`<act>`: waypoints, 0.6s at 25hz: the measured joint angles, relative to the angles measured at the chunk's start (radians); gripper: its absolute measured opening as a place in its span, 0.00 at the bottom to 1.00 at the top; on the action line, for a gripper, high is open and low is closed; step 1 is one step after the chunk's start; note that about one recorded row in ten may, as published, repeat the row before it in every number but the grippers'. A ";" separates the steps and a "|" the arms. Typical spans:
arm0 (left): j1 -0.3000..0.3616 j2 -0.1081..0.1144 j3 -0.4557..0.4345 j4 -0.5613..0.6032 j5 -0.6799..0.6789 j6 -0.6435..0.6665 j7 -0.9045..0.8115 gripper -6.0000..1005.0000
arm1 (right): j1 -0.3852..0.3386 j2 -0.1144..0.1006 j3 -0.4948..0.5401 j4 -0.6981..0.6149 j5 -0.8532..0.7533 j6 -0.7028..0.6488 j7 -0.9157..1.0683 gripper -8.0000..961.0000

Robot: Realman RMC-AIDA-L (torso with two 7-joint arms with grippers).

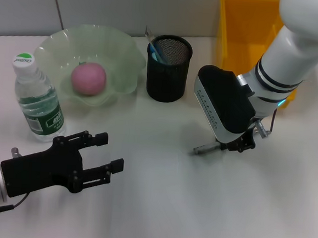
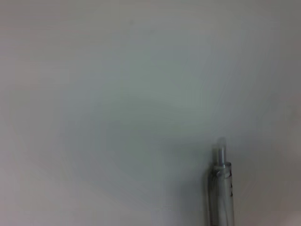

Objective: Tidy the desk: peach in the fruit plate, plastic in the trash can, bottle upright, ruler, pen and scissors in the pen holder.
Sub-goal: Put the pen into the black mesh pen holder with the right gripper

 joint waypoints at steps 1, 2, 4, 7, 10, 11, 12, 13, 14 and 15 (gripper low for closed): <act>0.000 0.000 0.000 0.000 0.000 0.001 0.000 0.75 | 0.000 0.000 0.003 -0.003 0.002 0.000 -0.003 0.19; 0.000 0.000 0.000 0.000 0.000 0.002 0.000 0.75 | -0.007 0.000 0.011 -0.029 0.018 -0.011 -0.016 0.18; 0.001 0.000 0.000 0.000 -0.001 0.003 0.000 0.75 | -0.013 -0.001 0.014 -0.048 0.027 -0.026 -0.019 0.17; 0.002 0.001 -0.001 0.005 -0.001 0.007 -0.010 0.75 | -0.036 -0.004 0.068 -0.156 0.047 -0.118 -0.023 0.15; 0.001 0.001 -0.001 0.007 -0.003 0.012 -0.019 0.75 | -0.053 -0.003 0.110 -0.220 0.071 -0.162 -0.019 0.15; 0.001 0.001 -0.001 0.008 -0.005 0.013 -0.021 0.75 | -0.060 -0.003 0.127 -0.244 0.084 -0.176 -0.015 0.15; 0.001 0.002 -0.002 0.008 -0.011 0.020 -0.022 0.75 | -0.084 -0.003 0.170 -0.308 0.127 -0.209 -0.002 0.15; 0.001 0.002 -0.002 0.008 -0.011 0.020 -0.022 0.75 | -0.084 -0.003 0.170 -0.308 0.127 -0.209 -0.002 0.15; 0.001 0.002 -0.002 0.008 -0.013 0.024 -0.022 0.75 | -0.096 -0.003 0.192 -0.334 0.152 -0.220 0.005 0.15; 0.000 0.002 -0.002 0.008 -0.014 0.032 -0.022 0.75 | -0.109 -0.003 0.217 -0.361 0.182 -0.229 0.013 0.15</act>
